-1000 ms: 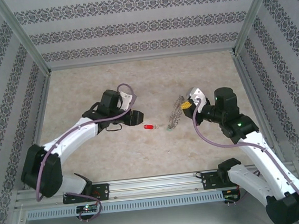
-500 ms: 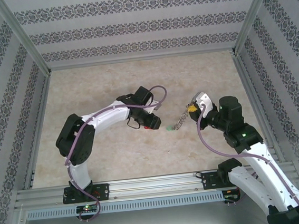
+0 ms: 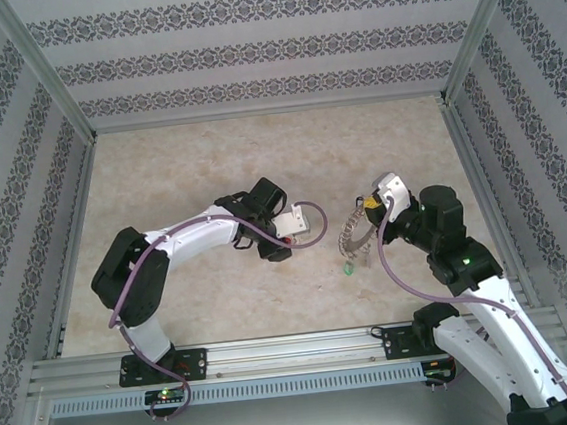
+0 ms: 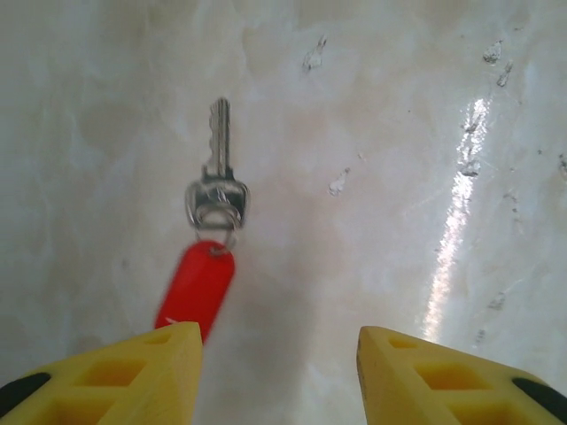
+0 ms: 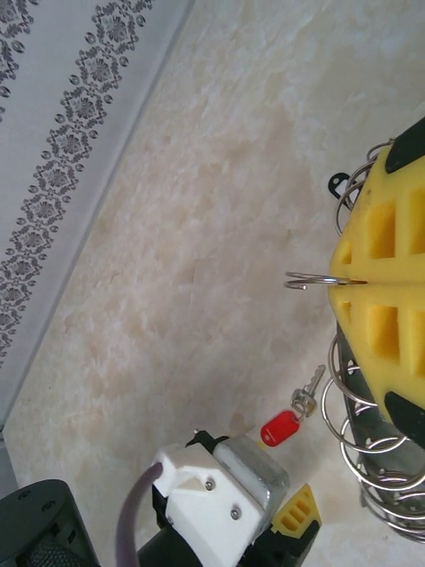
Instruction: Put the keys on the keyring
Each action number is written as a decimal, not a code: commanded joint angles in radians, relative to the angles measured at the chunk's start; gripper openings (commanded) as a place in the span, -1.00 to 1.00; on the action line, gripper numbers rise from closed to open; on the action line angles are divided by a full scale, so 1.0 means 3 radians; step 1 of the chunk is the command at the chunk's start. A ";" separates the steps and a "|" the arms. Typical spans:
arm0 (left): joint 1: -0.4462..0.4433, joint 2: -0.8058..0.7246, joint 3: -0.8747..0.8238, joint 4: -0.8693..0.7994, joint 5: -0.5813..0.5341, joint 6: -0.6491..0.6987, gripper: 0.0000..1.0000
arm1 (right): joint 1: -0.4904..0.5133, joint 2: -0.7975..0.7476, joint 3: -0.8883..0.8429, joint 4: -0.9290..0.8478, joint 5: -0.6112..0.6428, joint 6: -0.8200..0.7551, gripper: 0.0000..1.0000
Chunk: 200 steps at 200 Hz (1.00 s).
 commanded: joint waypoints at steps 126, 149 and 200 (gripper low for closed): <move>0.0075 0.0496 -0.0024 0.0788 0.0196 0.1142 -0.12 | -0.0037 -0.0154 -0.0079 0.0052 0.0280 0.0011 -1.00; 0.0080 0.0539 -0.0015 0.0744 0.0155 0.1219 -0.14 | -0.0040 -0.0148 -0.0079 0.0052 0.0292 -0.0006 -1.00; 0.0106 0.0666 -0.0017 0.0805 0.0012 0.1228 -0.14 | -0.0045 -0.0138 -0.0085 0.0062 0.0270 0.0001 -1.00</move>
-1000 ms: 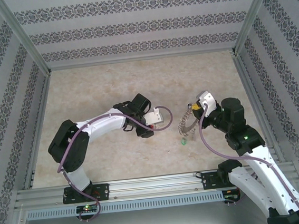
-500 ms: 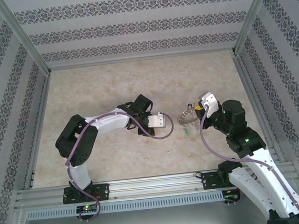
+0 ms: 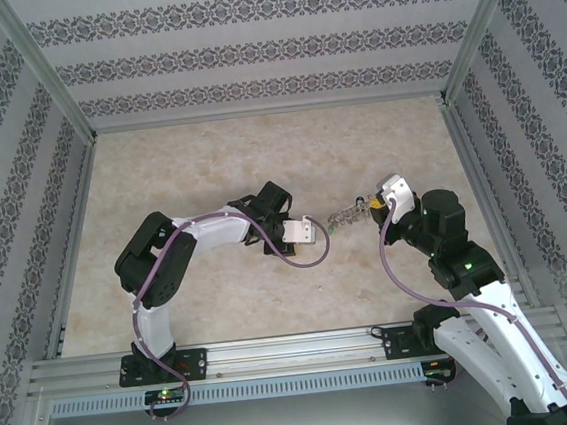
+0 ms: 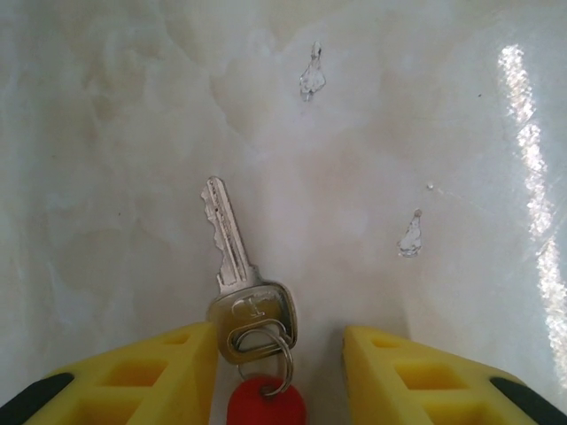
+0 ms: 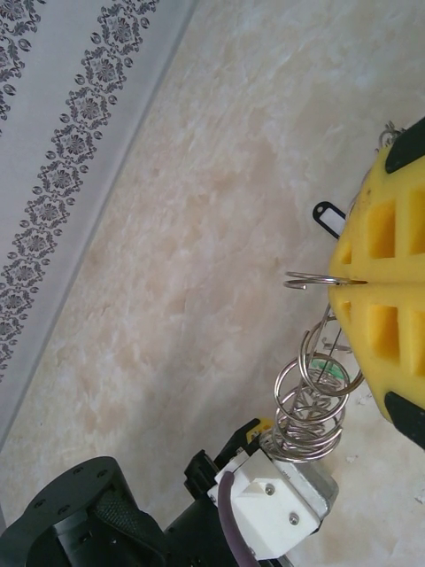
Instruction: Put the keys on the keyring
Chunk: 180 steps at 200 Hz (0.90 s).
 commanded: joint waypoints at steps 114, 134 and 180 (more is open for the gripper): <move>0.0120 0.0164 0.0180 -0.0161 -0.0166 0.0163 -0.72 | -0.0044 -0.0049 -0.0043 0.0105 0.0025 0.0004 -1.00; 0.0116 0.0121 0.0186 -0.0171 -0.0148 0.0153 -0.87 | -0.0044 -0.0057 -0.0048 0.0110 0.0026 0.0005 -1.00; 0.0167 -0.0178 0.0222 -0.0281 0.0234 -0.0214 -1.00 | -0.0044 -0.0056 -0.0053 0.0113 0.0005 0.0025 -1.00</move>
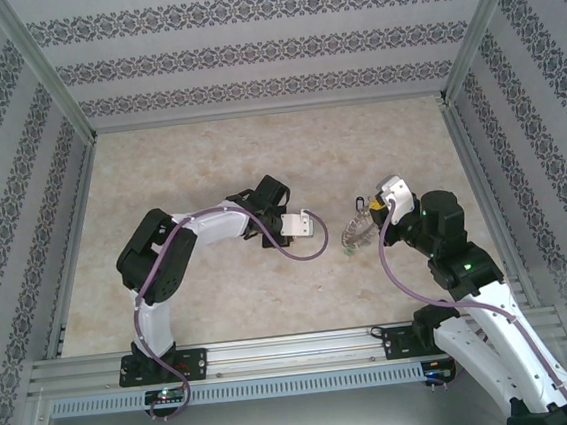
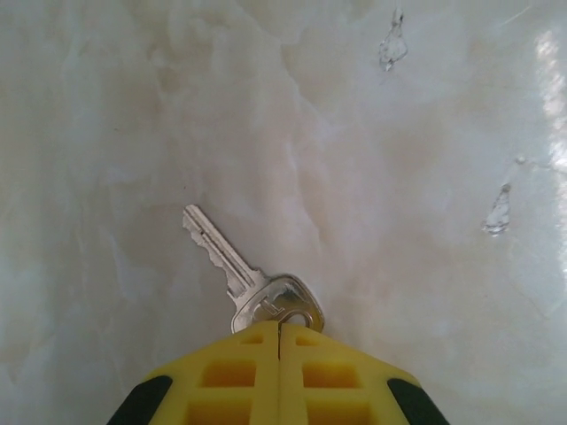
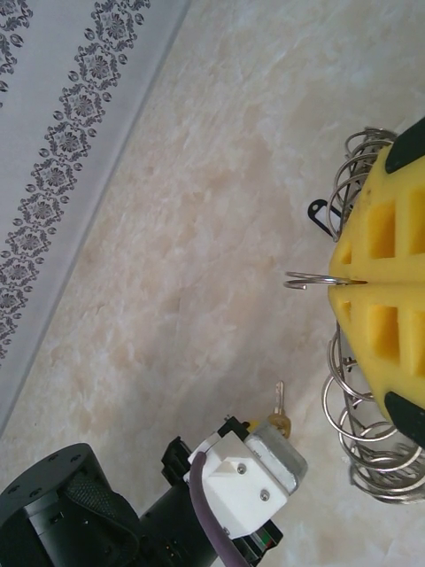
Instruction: Put the keys on the keyring
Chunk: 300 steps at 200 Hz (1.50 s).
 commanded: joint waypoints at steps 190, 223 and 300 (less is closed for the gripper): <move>0.0415 -0.1718 -0.0644 -0.1671 0.0494 -0.3895 -1.00 | -0.0043 0.0130 -0.0019 0.0310 -0.0422 0.0112 -1.00; 0.0338 -0.1147 -0.0367 -0.1817 0.0627 -0.3659 -1.00 | -0.0044 0.0223 0.0006 0.0327 -0.0413 0.0097 -1.00; 0.0279 -0.0130 0.0298 -0.1820 0.0570 -0.3483 -0.97 | -0.0043 0.0270 -0.0026 0.0367 -0.0386 0.0092 -1.00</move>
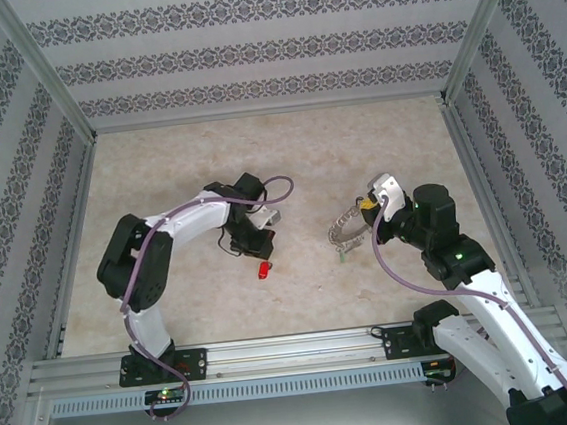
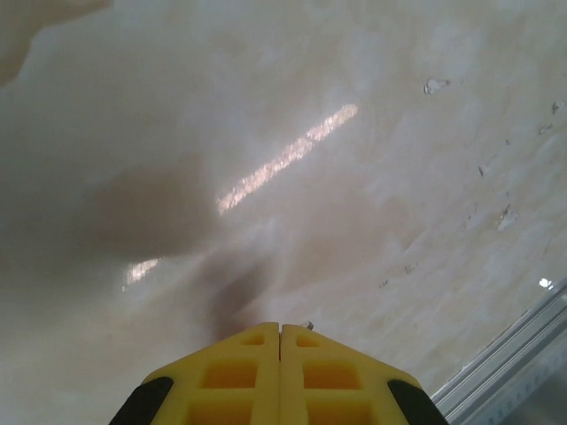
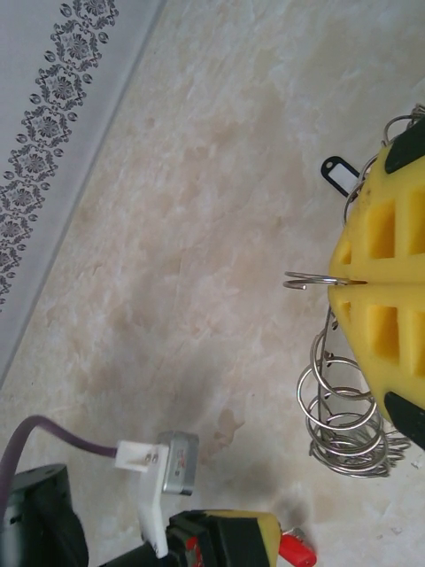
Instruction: Put the keys on the keyring
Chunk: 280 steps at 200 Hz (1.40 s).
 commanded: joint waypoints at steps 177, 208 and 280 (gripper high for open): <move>-0.0030 0.0248 0.0051 0.0153 -0.0071 0.0104 -0.71 | -0.0039 -0.0022 -0.0033 0.0180 -0.0042 0.0061 -1.00; -0.0030 0.0251 0.0062 0.0119 -0.0127 0.0103 -0.74 | -0.0038 -0.0028 -0.0033 0.0183 -0.0040 0.0051 -1.00; -0.0030 0.0305 0.0077 0.0122 -0.0030 0.0116 -0.81 | -0.0041 -0.0036 -0.0033 0.0175 -0.0041 0.0051 -1.00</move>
